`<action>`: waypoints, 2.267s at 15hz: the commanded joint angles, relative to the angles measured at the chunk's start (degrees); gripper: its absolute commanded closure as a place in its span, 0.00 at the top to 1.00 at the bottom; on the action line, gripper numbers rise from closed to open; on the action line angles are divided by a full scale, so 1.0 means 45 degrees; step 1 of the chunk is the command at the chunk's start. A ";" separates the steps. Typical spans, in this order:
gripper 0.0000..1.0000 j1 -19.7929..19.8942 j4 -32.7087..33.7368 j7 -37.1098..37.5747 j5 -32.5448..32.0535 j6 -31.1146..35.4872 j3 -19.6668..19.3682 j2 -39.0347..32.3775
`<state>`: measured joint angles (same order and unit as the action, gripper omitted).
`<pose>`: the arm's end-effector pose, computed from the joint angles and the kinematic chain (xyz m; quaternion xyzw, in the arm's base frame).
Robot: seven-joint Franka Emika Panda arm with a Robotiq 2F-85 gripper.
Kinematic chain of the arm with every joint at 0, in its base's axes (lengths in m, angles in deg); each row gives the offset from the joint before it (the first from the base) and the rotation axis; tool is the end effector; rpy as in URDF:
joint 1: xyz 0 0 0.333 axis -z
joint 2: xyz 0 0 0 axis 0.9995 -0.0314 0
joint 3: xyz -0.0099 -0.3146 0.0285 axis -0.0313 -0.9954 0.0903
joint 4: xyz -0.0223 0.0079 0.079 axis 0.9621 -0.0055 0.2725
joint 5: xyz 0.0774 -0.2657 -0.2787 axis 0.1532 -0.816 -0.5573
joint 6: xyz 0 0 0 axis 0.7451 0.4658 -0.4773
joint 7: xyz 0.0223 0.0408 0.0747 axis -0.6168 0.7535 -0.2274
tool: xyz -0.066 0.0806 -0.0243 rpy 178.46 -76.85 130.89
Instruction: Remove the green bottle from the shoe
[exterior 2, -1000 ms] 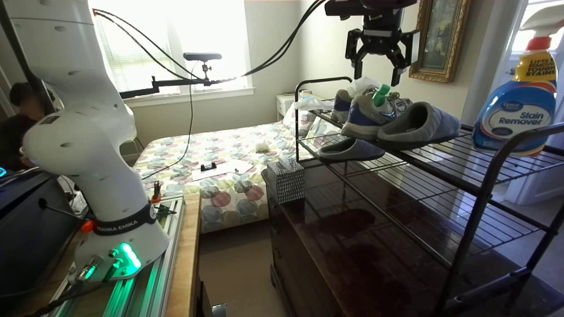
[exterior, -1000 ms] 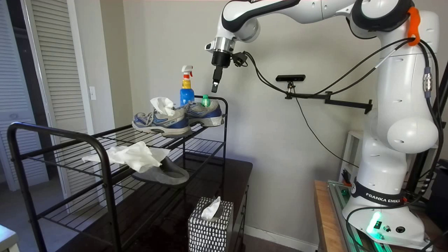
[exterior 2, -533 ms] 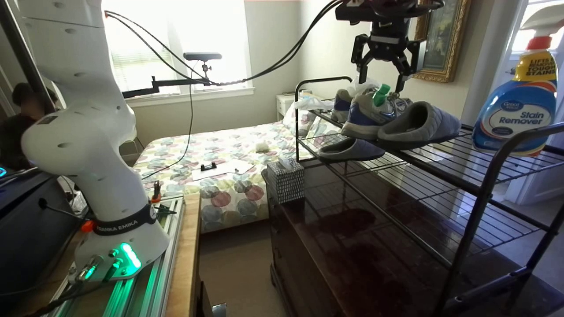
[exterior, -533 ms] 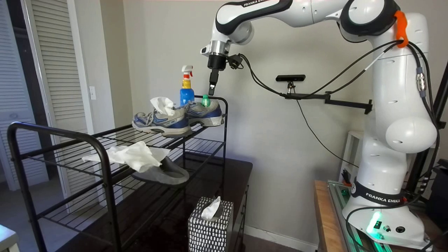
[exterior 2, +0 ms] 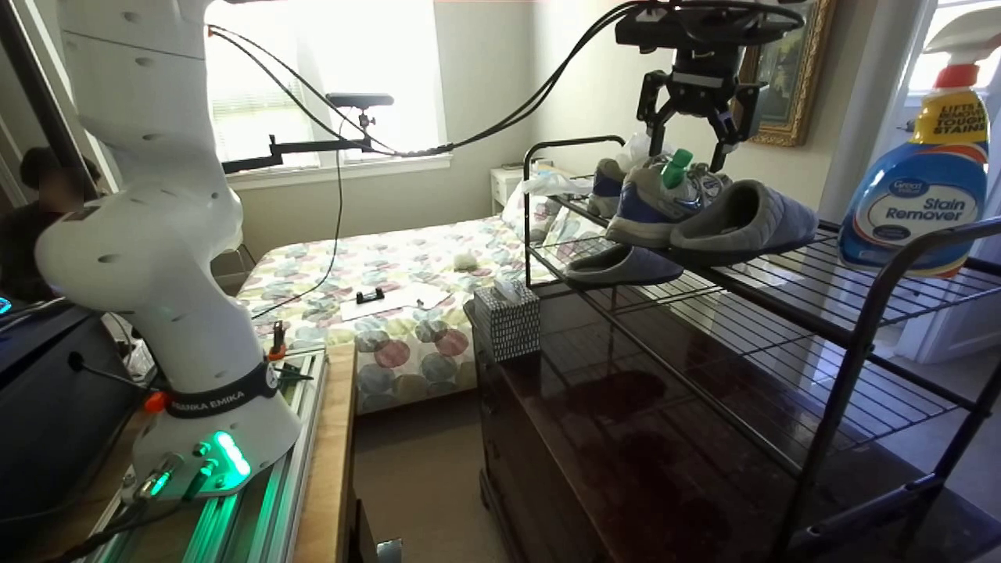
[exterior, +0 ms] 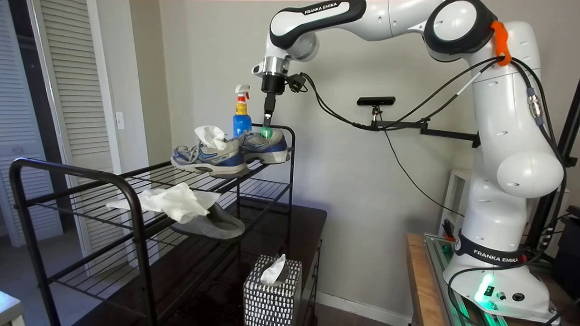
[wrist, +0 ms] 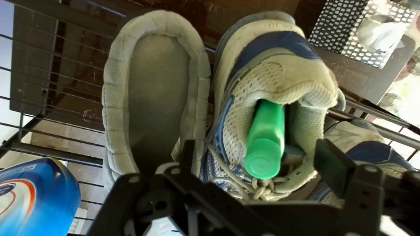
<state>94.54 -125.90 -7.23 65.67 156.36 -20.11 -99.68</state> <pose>0.6382 -0.0962 0.5300 -0.9735 -0.2101 -0.0520 0.0737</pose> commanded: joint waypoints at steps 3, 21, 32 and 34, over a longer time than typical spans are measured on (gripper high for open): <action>0.61 0.0408 0.1097 0.0091 0.0298 -0.0661 0.0377 -0.0635; 0.07 0.0339 0.1536 0.0900 0.0089 -0.1695 0.0527 0.0508; 0.07 0.0425 -0.0659 0.2148 -0.0877 -0.0788 -0.0203 0.3260; 0.07 0.0550 -0.1505 0.2466 -0.1108 -0.0562 -0.0423 0.3786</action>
<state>96.45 -124.57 1.08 62.89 150.89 -21.18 -88.03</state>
